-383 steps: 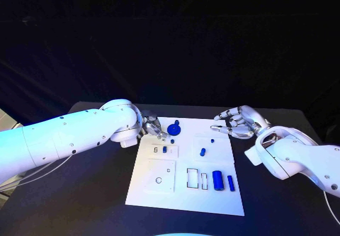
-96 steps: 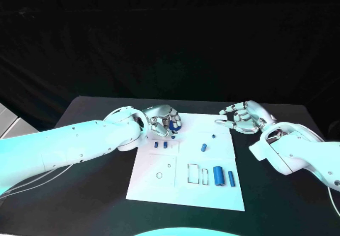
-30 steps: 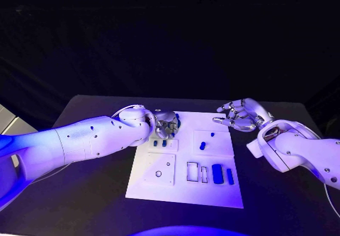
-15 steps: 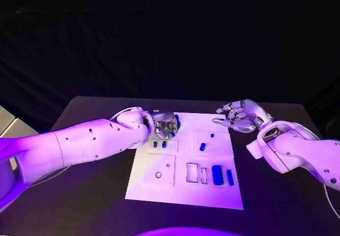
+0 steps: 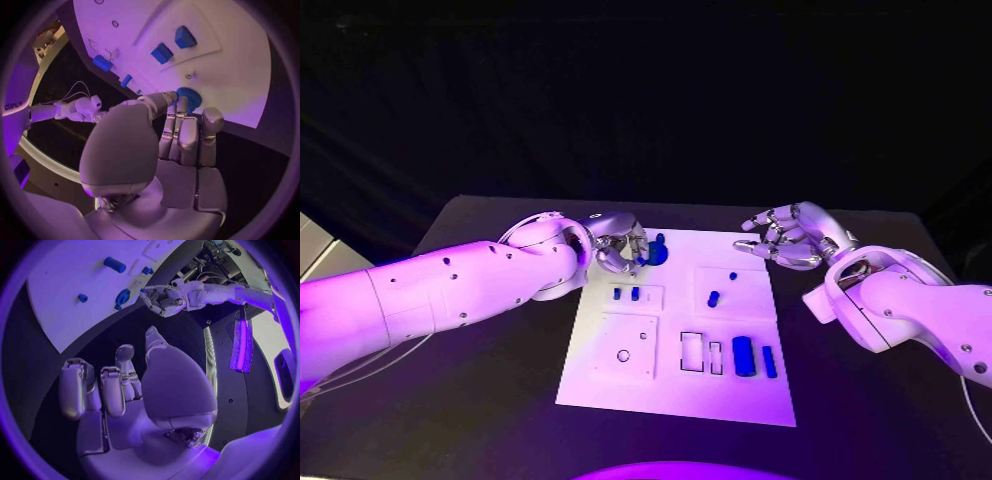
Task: Assemble the parts on the task board
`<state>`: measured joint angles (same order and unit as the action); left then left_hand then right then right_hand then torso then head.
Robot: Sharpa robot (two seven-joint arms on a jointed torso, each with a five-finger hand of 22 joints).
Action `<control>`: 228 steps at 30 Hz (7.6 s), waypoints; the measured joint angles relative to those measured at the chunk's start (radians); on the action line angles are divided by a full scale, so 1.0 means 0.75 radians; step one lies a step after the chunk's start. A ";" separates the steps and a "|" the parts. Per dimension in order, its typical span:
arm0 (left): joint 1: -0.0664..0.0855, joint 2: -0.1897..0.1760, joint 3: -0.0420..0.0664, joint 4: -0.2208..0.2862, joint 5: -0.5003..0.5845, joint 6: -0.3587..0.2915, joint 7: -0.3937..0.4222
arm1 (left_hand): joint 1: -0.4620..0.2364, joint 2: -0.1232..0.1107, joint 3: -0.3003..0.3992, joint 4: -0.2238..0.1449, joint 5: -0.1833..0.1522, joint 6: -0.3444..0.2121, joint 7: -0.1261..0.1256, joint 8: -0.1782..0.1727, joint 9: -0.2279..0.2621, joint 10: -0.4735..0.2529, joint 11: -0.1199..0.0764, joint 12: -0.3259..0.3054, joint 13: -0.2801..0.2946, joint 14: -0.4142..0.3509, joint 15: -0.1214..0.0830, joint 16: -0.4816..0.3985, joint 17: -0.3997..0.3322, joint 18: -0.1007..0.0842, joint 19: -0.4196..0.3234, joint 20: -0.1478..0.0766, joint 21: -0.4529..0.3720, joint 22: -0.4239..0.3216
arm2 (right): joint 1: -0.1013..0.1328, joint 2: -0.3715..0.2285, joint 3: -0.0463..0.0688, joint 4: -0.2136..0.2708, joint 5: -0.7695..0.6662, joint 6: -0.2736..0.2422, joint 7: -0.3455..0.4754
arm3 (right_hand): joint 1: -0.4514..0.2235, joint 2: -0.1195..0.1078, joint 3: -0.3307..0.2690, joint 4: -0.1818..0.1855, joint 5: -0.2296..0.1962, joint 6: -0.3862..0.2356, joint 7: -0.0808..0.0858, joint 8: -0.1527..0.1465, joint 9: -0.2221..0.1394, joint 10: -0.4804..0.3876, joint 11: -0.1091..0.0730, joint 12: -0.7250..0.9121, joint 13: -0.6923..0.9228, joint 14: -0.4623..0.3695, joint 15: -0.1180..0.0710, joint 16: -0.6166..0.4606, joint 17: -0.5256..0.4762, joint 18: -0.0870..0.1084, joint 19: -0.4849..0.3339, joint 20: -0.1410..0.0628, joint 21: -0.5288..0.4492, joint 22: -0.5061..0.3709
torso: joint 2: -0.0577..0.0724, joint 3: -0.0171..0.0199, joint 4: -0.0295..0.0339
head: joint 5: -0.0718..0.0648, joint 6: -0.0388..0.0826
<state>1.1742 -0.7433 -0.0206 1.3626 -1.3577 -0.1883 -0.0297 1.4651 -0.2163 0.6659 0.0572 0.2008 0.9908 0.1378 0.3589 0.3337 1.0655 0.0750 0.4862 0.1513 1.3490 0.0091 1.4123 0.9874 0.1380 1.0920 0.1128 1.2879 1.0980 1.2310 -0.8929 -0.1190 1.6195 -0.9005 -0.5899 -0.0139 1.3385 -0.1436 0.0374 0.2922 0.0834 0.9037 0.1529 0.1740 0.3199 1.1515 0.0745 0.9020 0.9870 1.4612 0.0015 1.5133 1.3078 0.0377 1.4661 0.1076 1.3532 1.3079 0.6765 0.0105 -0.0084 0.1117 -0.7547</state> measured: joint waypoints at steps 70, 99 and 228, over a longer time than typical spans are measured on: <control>0.002 0.012 -0.010 -0.055 0.031 0.168 -0.063 | -0.063 -0.017 -0.041 0.005 -0.002 0.018 -0.006 -0.034 0.025 0.046 -0.016 -0.066 0.004 0.000 0.000 0.000 -0.017 0.000 -0.004 0.004 -0.015 -0.022 | -0.001 -0.001 0.000 0.000 -0.002 0.000 -0.002 | 0.000 0.000 0.000 0.000 0.000 -0.002 -0.002 0.000 0.000 -0.001 -0.001 -0.017 -0.016 0.000 0.000 0.000 0.000 0.000 0.000 0.000 0.000 -0.001 | 0.004 0.0000 -0.0037 | 0.006 -0.009; -0.003 0.003 -0.014 -0.052 0.033 0.169 -0.086 | -0.105 -0.053 -0.076 0.033 0.000 -0.138 0.012 -0.174 -0.014 0.028 0.001 -0.114 0.022 -0.017 0.007 0.000 -0.051 0.000 -0.022 0.012 -0.052 -0.052 | -0.001 -0.001 0.000 -0.003 -0.004 0.004 -0.007 | 0.000 0.000 0.000 0.000 0.000 -0.005 -0.003 0.005 0.000 -0.078 -0.002 -0.171 -0.157 0.000 0.000 -0.013 0.000 0.000 0.000 0.000 -0.028 0.000 | 0.004 -0.0009 -0.0037 | 0.003 -0.008; 0.000 -0.281 0.017 0.151 1.529 0.117 0.395 | -0.022 -0.012 -0.097 0.003 0.000 -0.137 0.083 -0.138 -0.060 -0.199 0.079 0.029 0.109 -0.483 0.064 -0.367 -0.717 0.042 -0.419 0.067 -0.350 -0.353 | -0.098 0.227 0.001 0.115 -1.056 0.144 -0.371 | 0.155 -0.143 0.868 -0.372 -0.013 0.310 -0.062 0.108 0.051 0.158 0.034 -1.090 -1.111 0.007 -0.040 -0.062 0.000 0.021 0.000 -0.048 0.035 -0.001 | 0.004 -0.0004 -0.0043 | -0.011 -0.030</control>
<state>1.1740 -0.9542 -0.0078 1.4758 -0.2110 -0.1008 0.2669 1.4484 -0.2252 0.5931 0.0594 0.2007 0.8884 0.2000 0.2558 0.2887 0.9163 0.1344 0.5080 0.2332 0.9865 0.0573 1.1373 0.4499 0.1695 0.7776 0.1629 1.0252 0.8335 1.1578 -0.7228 -0.1181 1.7059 -1.6929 -0.4823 -0.2925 1.4549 -0.2504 0.6883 0.0132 0.0736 1.1366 0.1068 0.2552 0.3581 1.2703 0.1003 0.0847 0.1534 1.4666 -0.0289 1.4668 1.3079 0.0535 1.4662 0.0715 1.3797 1.3074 0.6797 0.0102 -0.0117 0.1034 -0.7775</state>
